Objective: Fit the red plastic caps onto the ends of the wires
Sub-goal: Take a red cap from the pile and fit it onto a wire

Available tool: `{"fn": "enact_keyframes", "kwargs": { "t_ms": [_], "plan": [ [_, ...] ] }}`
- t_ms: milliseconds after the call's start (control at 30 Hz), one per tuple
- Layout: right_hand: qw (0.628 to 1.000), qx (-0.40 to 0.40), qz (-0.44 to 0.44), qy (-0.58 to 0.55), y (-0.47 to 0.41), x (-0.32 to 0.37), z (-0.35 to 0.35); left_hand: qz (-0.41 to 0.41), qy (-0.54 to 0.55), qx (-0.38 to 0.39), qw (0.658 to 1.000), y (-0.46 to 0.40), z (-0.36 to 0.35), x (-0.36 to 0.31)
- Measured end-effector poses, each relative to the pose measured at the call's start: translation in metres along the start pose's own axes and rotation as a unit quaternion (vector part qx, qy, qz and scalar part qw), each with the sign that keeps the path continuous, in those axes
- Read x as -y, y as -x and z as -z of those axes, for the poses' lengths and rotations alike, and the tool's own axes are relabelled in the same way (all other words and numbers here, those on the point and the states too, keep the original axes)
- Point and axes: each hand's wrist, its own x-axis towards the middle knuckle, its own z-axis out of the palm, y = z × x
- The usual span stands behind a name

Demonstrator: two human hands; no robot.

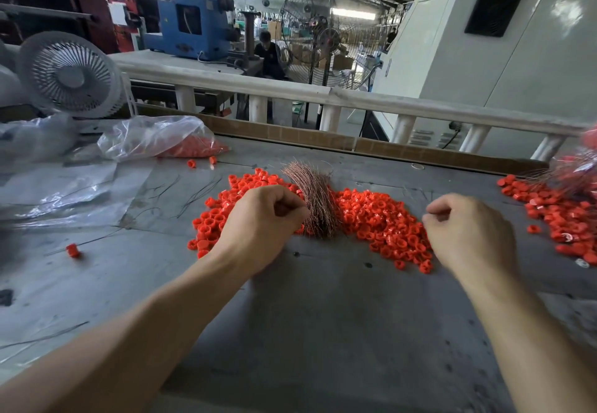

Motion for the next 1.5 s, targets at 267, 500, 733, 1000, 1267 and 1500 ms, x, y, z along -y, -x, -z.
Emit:
{"fn": "enact_keyframes", "kwargs": {
  "t_ms": [267,500,733,1000,1267,1500],
  "plan": [
    [0.959,0.094,0.226,-0.142,0.029,0.046,-0.017,-0.063,-0.067,0.024,0.995,0.002,-0.006,-0.002],
    [0.921,0.16,0.33,-0.133,0.04,0.06,-0.025,-0.07,-0.063,0.023,0.995,0.002,-0.006,-0.002],
    [0.906,0.152,0.332,-0.215,0.041,0.06,-0.024,-0.065,-0.063,0.023,0.996,0.002,-0.006,-0.002],
    [0.884,0.074,0.33,-0.324,0.04,0.064,-0.02,-0.047,-0.056,0.043,0.996,0.003,-0.004,-0.004],
    [0.849,0.079,0.219,-0.474,0.043,0.063,-0.011,-0.045,-0.011,0.047,0.998,0.006,-0.003,-0.011],
    [0.855,0.121,0.179,-0.472,0.045,0.063,-0.012,-0.052,0.02,0.06,0.997,0.007,-0.001,-0.014]
  ]
}}
